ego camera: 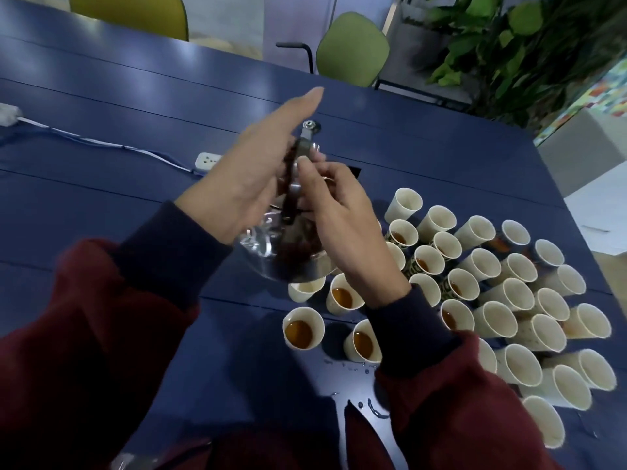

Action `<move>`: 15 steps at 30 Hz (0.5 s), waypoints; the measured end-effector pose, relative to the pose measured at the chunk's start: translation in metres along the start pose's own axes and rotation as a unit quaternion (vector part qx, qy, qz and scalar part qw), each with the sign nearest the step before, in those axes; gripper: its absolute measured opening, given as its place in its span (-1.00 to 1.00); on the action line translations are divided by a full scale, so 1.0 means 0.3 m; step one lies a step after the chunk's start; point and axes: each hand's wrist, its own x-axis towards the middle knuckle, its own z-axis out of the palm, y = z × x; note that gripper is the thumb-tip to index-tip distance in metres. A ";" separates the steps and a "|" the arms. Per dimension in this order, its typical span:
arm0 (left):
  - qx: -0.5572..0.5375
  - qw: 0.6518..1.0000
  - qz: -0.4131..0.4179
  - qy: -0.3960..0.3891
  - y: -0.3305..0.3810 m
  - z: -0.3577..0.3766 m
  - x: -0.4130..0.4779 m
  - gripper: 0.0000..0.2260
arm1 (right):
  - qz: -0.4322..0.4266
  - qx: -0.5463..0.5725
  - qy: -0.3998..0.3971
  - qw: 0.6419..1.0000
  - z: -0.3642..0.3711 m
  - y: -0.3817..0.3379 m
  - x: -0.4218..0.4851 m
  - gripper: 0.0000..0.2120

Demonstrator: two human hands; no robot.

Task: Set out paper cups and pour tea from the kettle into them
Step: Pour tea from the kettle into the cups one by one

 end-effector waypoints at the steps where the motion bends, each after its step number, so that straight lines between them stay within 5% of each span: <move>1: -0.003 1.000 -0.001 -0.019 -0.002 0.009 -0.016 -0.40 | 0.008 0.005 0.009 1.000 0.000 0.001 -0.015 -0.60; 5: 0.061 0.994 0.008 -0.089 -0.013 0.033 -0.040 -0.33 | -0.004 0.024 0.075 0.997 -0.055 0.001 -0.063 -0.72; 9: 0.190 0.976 0.081 -0.068 -0.033 0.051 -0.052 -0.59 | 0.002 0.033 0.168 0.985 -0.151 0.011 -0.089 -0.69; 13: 0.229 0.939 0.251 0.059 -0.175 -0.051 -0.043 -0.83 | 0.001 -0.004 0.185 0.983 -0.250 0.038 -0.098 -0.60; 15: 0.266 0.926 0.238 0.121 -0.313 -0.128 -0.030 -0.92 | 0.001 -0.024 0.177 0.984 -0.289 0.046 -0.101 -0.56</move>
